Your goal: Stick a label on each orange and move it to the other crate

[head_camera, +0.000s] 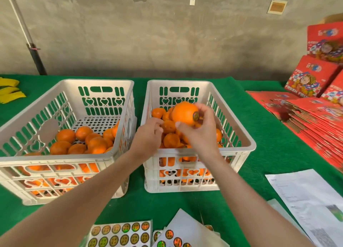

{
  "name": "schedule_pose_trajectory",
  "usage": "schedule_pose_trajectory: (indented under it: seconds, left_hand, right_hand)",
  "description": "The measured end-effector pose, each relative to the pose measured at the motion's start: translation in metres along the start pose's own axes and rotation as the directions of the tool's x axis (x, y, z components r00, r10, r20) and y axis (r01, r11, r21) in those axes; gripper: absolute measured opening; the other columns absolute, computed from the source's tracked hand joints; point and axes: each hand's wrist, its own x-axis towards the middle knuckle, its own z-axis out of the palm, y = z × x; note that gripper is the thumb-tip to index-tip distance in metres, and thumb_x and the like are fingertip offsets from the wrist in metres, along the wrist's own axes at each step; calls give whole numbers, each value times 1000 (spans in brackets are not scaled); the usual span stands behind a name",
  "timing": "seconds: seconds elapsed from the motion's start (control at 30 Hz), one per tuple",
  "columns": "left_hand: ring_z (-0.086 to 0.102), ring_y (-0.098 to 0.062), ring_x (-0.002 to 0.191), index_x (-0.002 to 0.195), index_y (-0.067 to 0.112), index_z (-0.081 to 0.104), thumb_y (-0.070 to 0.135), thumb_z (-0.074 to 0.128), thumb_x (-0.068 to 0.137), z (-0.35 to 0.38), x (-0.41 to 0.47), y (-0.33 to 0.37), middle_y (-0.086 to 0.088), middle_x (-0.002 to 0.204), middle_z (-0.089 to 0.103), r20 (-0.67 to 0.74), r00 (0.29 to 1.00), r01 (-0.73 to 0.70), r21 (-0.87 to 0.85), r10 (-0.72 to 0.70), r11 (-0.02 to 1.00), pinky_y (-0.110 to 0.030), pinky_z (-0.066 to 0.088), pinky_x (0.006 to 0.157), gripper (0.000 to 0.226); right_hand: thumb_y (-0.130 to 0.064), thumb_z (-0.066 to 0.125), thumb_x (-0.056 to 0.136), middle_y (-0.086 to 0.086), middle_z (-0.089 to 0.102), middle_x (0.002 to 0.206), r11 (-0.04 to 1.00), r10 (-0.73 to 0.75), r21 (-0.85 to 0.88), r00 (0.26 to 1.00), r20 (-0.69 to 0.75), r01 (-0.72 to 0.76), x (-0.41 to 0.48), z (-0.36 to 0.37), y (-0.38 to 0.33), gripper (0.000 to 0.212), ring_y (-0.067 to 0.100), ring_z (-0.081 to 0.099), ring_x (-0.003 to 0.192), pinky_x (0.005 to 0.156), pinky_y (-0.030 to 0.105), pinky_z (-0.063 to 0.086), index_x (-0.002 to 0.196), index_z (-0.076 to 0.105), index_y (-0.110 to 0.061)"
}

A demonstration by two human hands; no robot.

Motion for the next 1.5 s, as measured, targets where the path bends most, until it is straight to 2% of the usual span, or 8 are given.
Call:
schedule_pose_trajectory:
  seconds: [0.17,0.27,0.53,0.7,0.83,0.97,1.13,1.5]
  left_hand:
    - [51,-16,71,112,11,60,10,44,94,15,11,-19,-5,89,63,56,997,-73,269,60,960,-25,36,61,24]
    - [60,-22,79,110,12,60,10,50,92,16,12,-25,-5,86,64,6,997,-77,267,78,961,-30,46,66,20]
    - [50,-17,65,115,9,56,4,45,92,19,13,-29,-4,78,59,-69,991,-94,217,111,972,-20,31,53,26]
    - [52,-23,66,109,8,58,6,41,93,17,11,-24,-6,79,58,-69,992,-84,235,103,968,-29,35,57,24]
    - [48,-21,65,106,4,57,6,42,92,16,6,-21,-8,74,56,-66,989,-113,229,131,967,-29,32,58,21]
    - [50,-21,68,114,4,58,14,43,98,16,-1,-16,-10,82,61,-100,986,-107,254,136,961,-31,37,59,24]
    - [53,-22,71,114,7,57,18,41,100,19,-12,-12,-6,82,59,-108,982,-104,359,152,928,-29,33,60,24]
    - [50,-19,103,109,-4,59,-7,59,85,14,-82,-21,-17,112,55,-284,892,-303,203,352,931,-24,40,93,25]
  right_hand:
    - [-12,75,70,-10,44,97,903,235,-409,946,221,-129,75,10,20,60,4,46,82,59,13,38,122,46,-19]
    - [-12,77,67,-1,52,83,665,399,-737,775,490,123,87,35,43,29,16,50,79,57,23,38,87,57,-15]
    - [-15,75,77,7,57,117,479,468,-783,640,610,396,91,64,69,54,26,54,111,86,34,46,125,50,-12]
    - [-12,61,88,8,65,106,809,-114,-492,907,404,321,57,42,42,22,21,60,96,80,28,47,110,61,-7]
    - [-8,58,85,1,63,70,854,-444,-118,828,342,506,-17,11,41,9,10,54,61,54,22,42,78,64,-8]
    - [-7,54,91,3,67,101,862,121,-384,601,790,331,-72,-13,95,20,12,60,92,78,24,45,104,68,-9]
    - [-2,45,87,7,30,147,633,580,-642,285,763,433,-92,-8,145,61,26,18,139,113,43,22,142,40,-28]
    - [-15,58,89,8,49,120,651,452,-570,348,822,501,-89,-12,142,20,23,41,117,101,38,36,108,63,-10]
